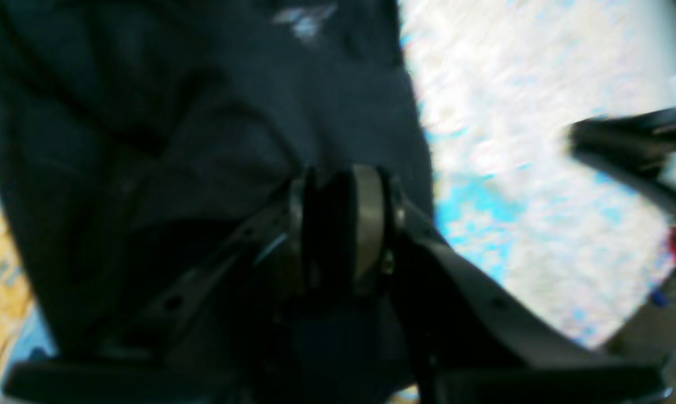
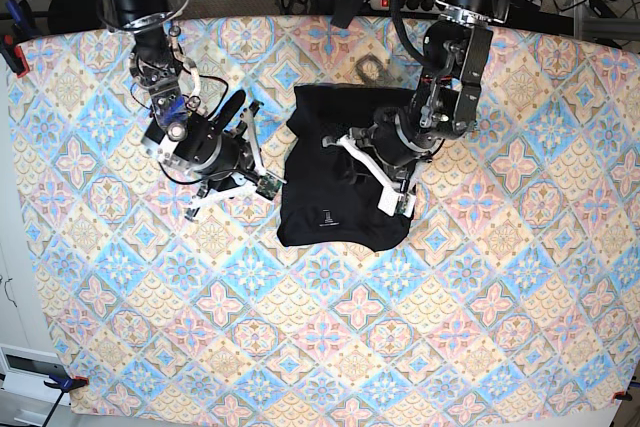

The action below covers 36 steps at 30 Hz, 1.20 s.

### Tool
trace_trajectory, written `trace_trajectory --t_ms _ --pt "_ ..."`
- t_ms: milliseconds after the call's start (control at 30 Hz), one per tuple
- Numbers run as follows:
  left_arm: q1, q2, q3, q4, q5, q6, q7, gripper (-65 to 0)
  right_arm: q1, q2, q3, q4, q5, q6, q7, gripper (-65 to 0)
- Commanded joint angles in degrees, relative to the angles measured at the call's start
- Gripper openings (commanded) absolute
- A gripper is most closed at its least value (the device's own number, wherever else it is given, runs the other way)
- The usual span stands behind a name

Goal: Fold the T-shirt properly
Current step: 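Press and square the folded shirt's edges with both grippers, then grasp the folded shirt's edge with the right gripper and drag it aside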

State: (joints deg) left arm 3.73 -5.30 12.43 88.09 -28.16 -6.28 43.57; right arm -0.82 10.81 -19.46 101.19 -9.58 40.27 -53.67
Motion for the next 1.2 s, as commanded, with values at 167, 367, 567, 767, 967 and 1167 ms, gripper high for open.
trace_trajectory --t_ms 167,367,567,767,967,1167 --pt "-0.7 -2.6 -0.2 -5.1 8.9 -0.2 -3.8 -53.2 1.0 0.2 0.3 0.9 0.4 -0.3 0.8 -62.7" --pt "-0.8 -4.0 -0.2 -15.3 11.2 -0.1 -11.1 -53.2 1.0 0.2 0.3 0.9 0.4 -0.3 0.8 -62.7" --pt "3.4 -4.1 -4.3 -7.5 9.0 -0.1 -15.7 -53.3 1.0 0.2 0.3 1.3 0.4 -0.3 0.8 -62.7" --pt "5.3 -4.1 -12.2 1.2 7.6 -0.1 -15.3 -53.3 -0.7 0.1 0.2 2.3 0.4 -0.3 0.8 -62.7" --pt "5.7 -4.1 -21.1 -0.7 7.3 0.0 -13.6 -53.3 -5.4 -2.9 -0.4 7.6 0.4 -0.3 0.8 -62.7" --pt "9.2 -3.5 -31.2 -0.6 7.1 0.0 -12.8 -53.3 -6.5 -6.5 -6.7 7.7 0.1 -0.3 0.8 -62.7"
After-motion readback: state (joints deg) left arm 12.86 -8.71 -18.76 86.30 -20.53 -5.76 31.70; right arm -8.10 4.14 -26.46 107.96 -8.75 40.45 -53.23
